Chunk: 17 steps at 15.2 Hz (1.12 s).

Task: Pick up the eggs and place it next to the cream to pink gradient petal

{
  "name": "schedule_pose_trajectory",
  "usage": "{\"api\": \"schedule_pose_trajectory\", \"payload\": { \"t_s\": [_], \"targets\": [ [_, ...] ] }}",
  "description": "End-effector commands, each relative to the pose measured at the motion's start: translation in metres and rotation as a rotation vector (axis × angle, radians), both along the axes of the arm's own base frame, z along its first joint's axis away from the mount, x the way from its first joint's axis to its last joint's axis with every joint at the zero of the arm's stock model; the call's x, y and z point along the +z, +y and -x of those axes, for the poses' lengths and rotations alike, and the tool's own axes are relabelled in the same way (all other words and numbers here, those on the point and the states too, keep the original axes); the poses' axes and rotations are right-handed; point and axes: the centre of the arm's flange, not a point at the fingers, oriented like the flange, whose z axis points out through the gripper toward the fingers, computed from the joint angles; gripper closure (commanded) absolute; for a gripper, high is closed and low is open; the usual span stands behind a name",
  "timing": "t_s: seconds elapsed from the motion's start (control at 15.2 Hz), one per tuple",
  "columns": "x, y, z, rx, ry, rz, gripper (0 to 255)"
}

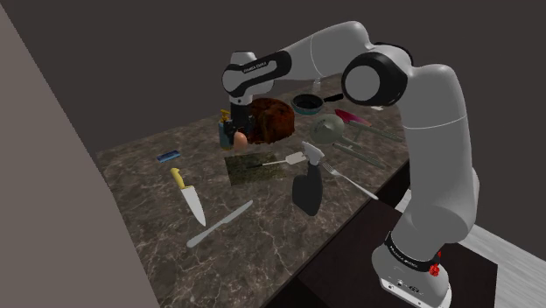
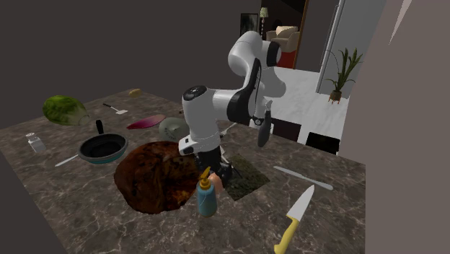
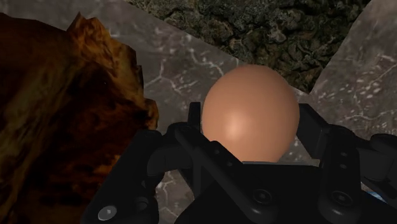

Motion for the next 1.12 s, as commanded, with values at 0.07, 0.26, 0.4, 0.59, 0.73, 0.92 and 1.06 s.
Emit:
{"api": "schedule_pose_trajectory", "payload": {
  "t_s": [0.07,0.26,0.4,0.59,0.73,0.92,1.06],
  "targets": [
    [0.016,0.001,0.001,0.0,0.0,0.0,255],
    [0.032,0.001,0.001,0.0,0.0,0.0,255],
    [0.043,0.001,0.001,0.0,0.0,0.0,255],
    [0.059,0.001,0.001,0.0,0.0,0.0,255],
    [0.069,0.001,0.001,0.0,0.0,0.0,255],
    [0.085,0.001,0.001,0.0,0.0,0.0,255],
    [0.096,0.001,0.001,0.0,0.0,0.0,255]
  ]
}}
